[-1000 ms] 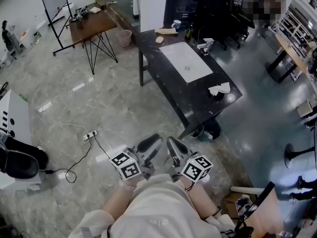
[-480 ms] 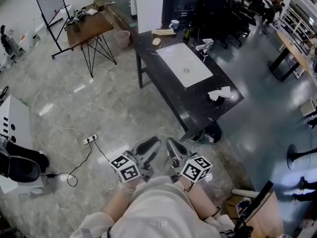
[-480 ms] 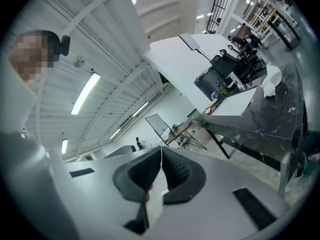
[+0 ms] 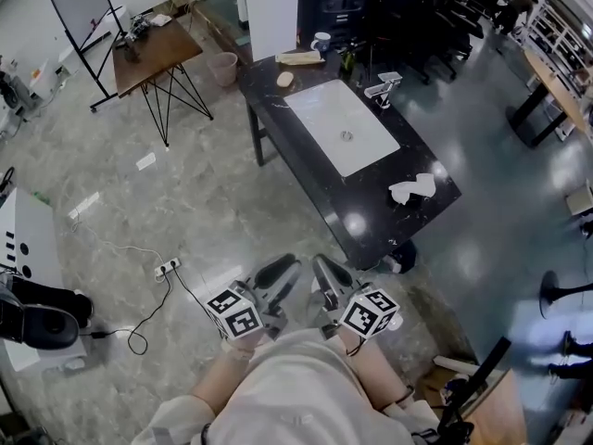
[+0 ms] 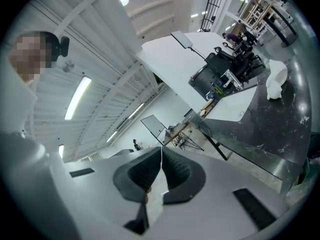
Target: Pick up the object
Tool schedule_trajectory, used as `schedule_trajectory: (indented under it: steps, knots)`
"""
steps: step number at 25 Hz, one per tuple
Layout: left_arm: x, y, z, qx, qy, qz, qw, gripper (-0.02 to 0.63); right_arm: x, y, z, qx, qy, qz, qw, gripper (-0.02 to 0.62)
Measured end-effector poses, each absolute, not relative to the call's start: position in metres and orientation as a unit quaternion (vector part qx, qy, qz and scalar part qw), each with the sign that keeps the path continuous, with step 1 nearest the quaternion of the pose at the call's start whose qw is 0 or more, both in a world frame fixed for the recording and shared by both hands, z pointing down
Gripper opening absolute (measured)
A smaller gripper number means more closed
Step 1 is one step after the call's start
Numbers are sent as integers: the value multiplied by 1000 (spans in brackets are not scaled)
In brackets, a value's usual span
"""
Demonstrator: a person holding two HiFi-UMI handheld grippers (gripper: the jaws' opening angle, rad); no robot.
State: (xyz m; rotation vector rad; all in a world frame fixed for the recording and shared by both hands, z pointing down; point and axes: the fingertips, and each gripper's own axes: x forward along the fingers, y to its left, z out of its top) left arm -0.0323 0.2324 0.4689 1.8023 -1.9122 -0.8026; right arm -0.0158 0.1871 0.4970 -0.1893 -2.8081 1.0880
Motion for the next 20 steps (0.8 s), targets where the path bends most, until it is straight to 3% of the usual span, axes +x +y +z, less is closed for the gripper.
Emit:
schedule_trajectory:
  steps: [20]
  knots:
    - [-145, 75, 480, 608, -709, -271, 232, 91, -125, 16, 495, -72, -916, 388, 73, 20]
